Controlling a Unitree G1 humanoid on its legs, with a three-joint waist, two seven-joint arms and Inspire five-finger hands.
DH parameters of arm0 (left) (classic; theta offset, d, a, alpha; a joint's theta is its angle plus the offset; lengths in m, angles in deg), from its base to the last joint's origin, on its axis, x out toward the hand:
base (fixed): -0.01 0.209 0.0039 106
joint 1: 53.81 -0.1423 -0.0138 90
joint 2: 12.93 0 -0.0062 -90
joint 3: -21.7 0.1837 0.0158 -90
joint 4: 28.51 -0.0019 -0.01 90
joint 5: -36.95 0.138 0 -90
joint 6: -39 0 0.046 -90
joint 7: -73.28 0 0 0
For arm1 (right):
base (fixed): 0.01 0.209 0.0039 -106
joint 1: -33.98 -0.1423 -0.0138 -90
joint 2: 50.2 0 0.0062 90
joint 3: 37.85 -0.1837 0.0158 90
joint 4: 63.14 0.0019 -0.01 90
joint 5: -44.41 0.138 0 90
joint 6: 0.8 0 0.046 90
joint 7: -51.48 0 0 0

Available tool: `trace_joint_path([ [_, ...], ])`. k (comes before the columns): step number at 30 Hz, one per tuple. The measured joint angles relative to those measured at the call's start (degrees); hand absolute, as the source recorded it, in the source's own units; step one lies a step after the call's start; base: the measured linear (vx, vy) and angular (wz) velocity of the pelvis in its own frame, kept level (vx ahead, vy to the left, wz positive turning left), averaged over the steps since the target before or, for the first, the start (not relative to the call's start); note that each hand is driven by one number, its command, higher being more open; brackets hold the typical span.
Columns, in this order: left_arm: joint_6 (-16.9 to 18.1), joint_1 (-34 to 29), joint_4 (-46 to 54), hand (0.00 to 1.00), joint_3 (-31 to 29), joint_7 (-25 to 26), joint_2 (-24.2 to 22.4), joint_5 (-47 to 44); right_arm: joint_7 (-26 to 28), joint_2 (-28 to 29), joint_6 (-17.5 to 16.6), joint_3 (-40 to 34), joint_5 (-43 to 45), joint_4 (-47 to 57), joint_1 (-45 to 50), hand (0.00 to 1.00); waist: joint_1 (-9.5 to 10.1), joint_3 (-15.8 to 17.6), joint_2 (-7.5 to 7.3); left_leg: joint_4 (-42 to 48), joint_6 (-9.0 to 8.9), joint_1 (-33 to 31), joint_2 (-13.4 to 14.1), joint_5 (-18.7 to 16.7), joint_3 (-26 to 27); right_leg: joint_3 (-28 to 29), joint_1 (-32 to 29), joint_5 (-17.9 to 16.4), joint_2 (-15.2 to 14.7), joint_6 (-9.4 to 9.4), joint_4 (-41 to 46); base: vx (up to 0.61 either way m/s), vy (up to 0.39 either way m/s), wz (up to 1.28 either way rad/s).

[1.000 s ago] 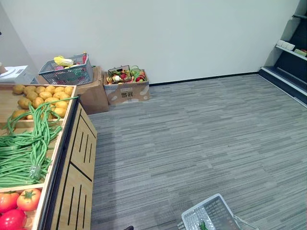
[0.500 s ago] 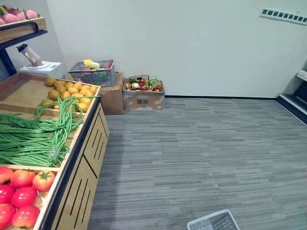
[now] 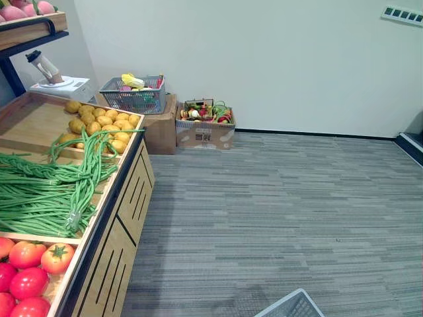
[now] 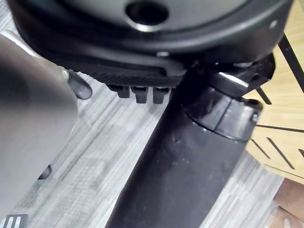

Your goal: Pick vegetable in the basket

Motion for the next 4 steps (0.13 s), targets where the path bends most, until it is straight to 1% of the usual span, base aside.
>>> trace_joint_path([
  [1,-0.3,0.4,-0.2,1.00,0.2,0.0,0.1,2.1,0.0,-0.3,0.0,0.8,-1.0,0.1,-0.1,0.00,0.01,-0.1,0.13,-0.3,0.13,-0.1,0.2,0.1,0.3,0.3,-0.3,0.5,0.2,0.01,-0.4,-0.15,0.009,-0.10],
  [2,-0.5,0.5,-0.2,1.00,0.4,0.0,0.1,2.1,0.0,-0.3,0.0,0.9,-1.0,0.1,-0.1,0.00,0.01,-0.1,0.20,-0.7,0.47,0.0,0.2,0.3,0.4,0.4,-0.3,0.7,0.4,-0.04,-0.7,-0.16,-0.005,-0.10],
  [4,-0.5,0.6,-0.1,1.00,1.7,0.0,0.3,2.1,0.0,-0.4,0.0,1.1,-1.0,0.1,-0.1,0.00,0.01,-0.2,0.29,-1.6,0.58,0.2,0.3,1.0,0.6,0.4,-0.3,1.3,0.5,-0.10,-1.3,-0.08,-0.015,-0.03],
])
